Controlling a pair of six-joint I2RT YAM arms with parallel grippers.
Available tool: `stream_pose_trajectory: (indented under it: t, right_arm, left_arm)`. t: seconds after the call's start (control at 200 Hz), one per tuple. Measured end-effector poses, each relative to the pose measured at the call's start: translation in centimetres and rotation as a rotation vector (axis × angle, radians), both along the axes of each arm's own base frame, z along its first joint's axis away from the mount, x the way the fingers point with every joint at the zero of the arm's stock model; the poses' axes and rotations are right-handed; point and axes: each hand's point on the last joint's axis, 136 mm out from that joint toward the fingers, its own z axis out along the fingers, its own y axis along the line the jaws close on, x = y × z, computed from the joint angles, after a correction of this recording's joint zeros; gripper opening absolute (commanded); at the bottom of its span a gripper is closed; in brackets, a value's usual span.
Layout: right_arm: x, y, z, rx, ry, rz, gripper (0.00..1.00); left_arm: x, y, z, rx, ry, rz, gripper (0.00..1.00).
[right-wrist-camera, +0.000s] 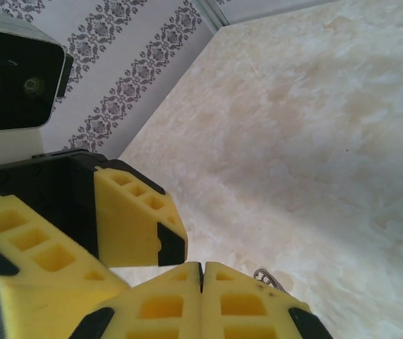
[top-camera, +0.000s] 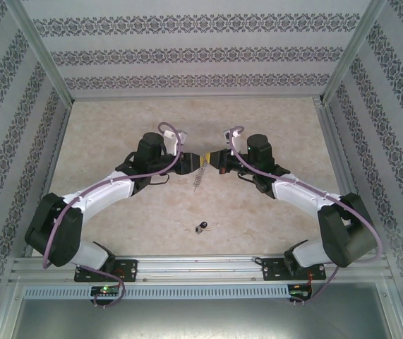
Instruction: Put the keys on the keyring
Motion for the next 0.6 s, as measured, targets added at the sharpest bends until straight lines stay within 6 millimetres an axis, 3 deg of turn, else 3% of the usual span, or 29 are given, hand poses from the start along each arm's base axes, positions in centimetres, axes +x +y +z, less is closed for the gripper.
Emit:
stream_pose_trajectory:
  t: [0.165, 0.355, 0.46, 0.6]
  right_arm:
    - [1.3, 1.7, -0.3, -0.009, 0.012, 0.016, 0.0]
    - [1.9, 4.9, -0.9, -0.015, 0.02, 0.072, 0.0]
    - [1.8, 5.3, -2.4, -0.046, 0.038, 0.077, 0.0]
    - [2.0, 5.2, -5.6, -0.118, 0.074, 0.058, 0.0]
  left_arm:
    - [0.5, 2.0, 0.9, 0.067, -0.048, 0.1, 0.52]
    - [0.7, 5.6, 4.5, 0.125, -0.168, 0.257, 0.55]
    - [0.6, 6.9, 5.8, 0.138, -0.212, 0.307, 0.56]
    - [0.5, 7.4, 5.2, 0.164, -0.206, 0.326, 0.57]
